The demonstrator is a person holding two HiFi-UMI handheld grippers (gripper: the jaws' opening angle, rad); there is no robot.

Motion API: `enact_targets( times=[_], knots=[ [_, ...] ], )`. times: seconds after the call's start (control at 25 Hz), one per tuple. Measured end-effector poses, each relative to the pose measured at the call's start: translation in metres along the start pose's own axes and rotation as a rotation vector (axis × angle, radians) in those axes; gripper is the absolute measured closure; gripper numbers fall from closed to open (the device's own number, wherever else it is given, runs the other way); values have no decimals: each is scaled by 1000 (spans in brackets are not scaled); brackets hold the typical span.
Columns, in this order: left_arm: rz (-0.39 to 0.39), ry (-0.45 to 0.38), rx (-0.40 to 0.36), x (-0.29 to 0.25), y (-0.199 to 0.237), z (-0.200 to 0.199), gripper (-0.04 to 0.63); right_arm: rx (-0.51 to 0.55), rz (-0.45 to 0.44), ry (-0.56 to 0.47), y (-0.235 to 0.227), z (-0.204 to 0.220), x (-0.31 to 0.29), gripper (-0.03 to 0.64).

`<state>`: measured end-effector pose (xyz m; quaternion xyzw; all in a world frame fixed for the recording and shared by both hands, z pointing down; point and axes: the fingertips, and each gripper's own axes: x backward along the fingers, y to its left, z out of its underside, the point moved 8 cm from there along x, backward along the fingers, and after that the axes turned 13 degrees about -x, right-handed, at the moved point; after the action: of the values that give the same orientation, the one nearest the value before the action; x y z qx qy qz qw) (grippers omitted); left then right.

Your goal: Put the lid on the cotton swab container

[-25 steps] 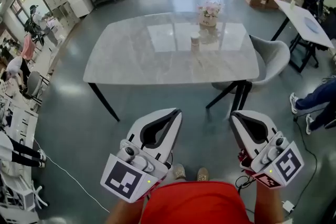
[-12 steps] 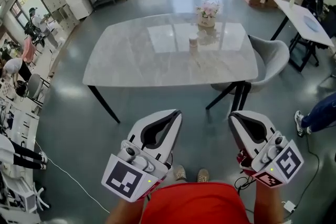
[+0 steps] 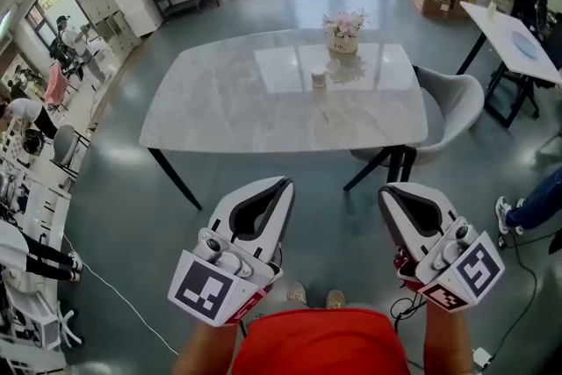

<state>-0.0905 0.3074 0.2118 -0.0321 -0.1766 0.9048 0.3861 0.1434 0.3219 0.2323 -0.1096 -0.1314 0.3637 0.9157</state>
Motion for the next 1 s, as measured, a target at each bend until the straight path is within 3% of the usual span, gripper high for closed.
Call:
enact_targets(
  times=[0.4, 0.76, 1.0],
  knots=[
    [-36, 25, -9, -28, 16, 12, 584, -4, -28, 23, -38, 1, -22, 609],
    [-24, 12, 4, -83, 84, 62, 584, 18, 18, 41, -94, 5, -88, 609],
    [30, 19, -11, -129, 143, 96, 584, 24, 43, 57, -132, 6, -155, 609]
  ],
)
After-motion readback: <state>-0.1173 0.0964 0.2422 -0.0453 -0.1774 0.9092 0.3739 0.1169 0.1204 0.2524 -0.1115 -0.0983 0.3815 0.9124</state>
